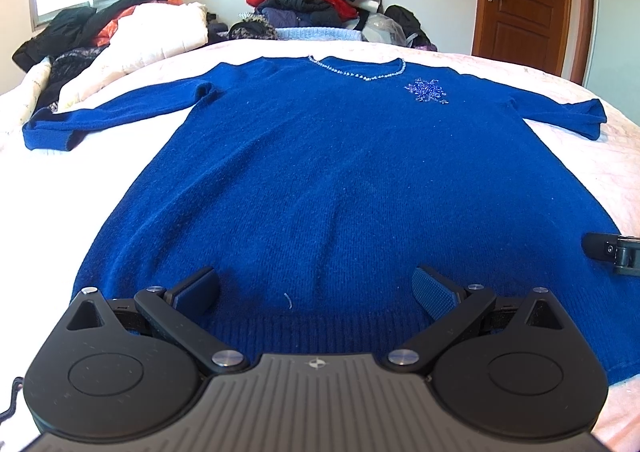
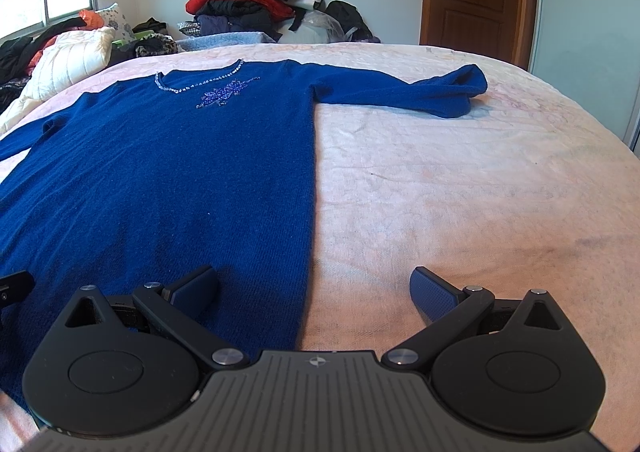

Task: Fold small clothes
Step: 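Grasp the sweater cuff with the right gripper and lift it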

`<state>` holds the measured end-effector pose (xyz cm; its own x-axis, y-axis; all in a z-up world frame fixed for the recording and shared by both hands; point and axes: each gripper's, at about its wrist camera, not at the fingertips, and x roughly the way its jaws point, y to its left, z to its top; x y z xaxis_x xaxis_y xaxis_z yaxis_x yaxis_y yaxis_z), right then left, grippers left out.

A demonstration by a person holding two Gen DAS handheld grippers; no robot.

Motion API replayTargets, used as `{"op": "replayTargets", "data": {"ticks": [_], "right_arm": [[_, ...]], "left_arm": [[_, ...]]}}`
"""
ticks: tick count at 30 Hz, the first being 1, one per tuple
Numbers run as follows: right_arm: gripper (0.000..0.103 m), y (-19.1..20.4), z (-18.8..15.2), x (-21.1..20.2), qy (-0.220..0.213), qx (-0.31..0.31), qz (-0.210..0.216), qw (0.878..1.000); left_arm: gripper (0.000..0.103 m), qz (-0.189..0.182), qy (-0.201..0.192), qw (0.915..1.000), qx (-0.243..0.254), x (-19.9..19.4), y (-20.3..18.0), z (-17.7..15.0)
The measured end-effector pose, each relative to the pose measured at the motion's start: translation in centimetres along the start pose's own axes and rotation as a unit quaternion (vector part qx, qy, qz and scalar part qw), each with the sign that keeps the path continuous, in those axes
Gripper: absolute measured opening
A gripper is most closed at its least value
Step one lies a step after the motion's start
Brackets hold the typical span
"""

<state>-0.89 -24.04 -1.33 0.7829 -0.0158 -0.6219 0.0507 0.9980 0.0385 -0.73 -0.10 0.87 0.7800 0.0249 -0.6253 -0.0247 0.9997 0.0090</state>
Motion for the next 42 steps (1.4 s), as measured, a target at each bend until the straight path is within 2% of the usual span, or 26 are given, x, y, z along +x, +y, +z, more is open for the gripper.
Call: {"op": "replayTargets", "data": {"ticks": [5,8,11,13,16,18,20,23,26,30,32,34,36,37,40,42], "right_arm": [[0.103,-1.1,1.6,0.4,0.005,0.008,0.038,0.999],[0.1,-3.0,4.8,1.2,0.002,0.019,0.075,0.997],[0.098,-6.1,9.4,2.7,-0.013,0.073,0.112,0.991],[0.098,-8.8,12.7,4.3,-0.022,0.126,0.133,0.983],[0.094,-13.6,16.9,7.5,-0.037,0.22,0.154,0.963],[0.087,-16.7,18.9,10.0,-0.039,0.28,0.148,0.948],[0.081,-19.1,20.1,12.7,-0.023,0.322,0.123,0.938],[0.07,-21.5,20.3,16.0,0.007,0.367,0.096,0.925],[0.068,-23.2,19.2,18.3,0.031,0.404,0.086,0.91],[0.063,-23.3,18.5,19.9,0.026,0.408,0.111,0.906],[0.063,-23.1,18.7,21.0,0.026,0.402,0.113,0.908],[0.054,-23.0,19.0,21.8,0.027,0.4,0.111,0.909],[0.017,-22.8,19.1,22.2,0.033,0.394,0.127,0.91],[0.012,-22.6,19.1,22.5,0.036,0.389,0.139,0.91],[0.013,-22.5,19.2,22.0,0.016,0.381,0.158,0.911],[0.013,-23.0,19.4,20.9,-0.007,0.401,0.184,0.897]], "left_arm": [[0.103,-0.011,0.001,0.9993,-0.036,-0.2,0.9,2.4],[0.103,-0.007,-0.01,0.9989,-0.045,0.5,0.9,5.0],[0.103,0.0,-0.018,0.9982,-0.057,1.7,0.7,7.7],[0.103,-0.002,-0.025,0.9974,-0.067,2.5,0.6,9.4],[0.103,-0.005,-0.028,0.9973,-0.068,3.9,-0.1,11.4],[0.103,-0.007,-0.029,0.9974,-0.065,4.7,-0.7,12.2],[0.103,-0.01,-0.027,0.9979,-0.059,5.4,-1.4,12.6],[0.103,-0.013,-0.019,0.9986,-0.047,6.3,-2.2,12.9],[0.103,-0.015,-0.013,0.9992,-0.036,7.0,-2.8,13.2],[0.103,-0.017,-0.006,0.9991,-0.037,8.1,-3.2,13.9],[0.103,-0.021,-0.004,0.999,-0.039,8.5,-3.4,14.2],[0.103,-0.025,-0.006,0.999,-0.037,8.7,-3.9,14.6],[0.103,-0.027,-0.01,0.9991,-0.032,8.7,-4.4,15.0],[0.103,-0.03,-0.013,0.999,-0.03,8.7,-4.6,15.2],[0.103,-0.045,-0.018,0.9984,-0.03,8.5,-5.2,15.7],[0.103,-0.07,-0.019,0.9966,-0.038,8.6,-5.5,16.4]]}}
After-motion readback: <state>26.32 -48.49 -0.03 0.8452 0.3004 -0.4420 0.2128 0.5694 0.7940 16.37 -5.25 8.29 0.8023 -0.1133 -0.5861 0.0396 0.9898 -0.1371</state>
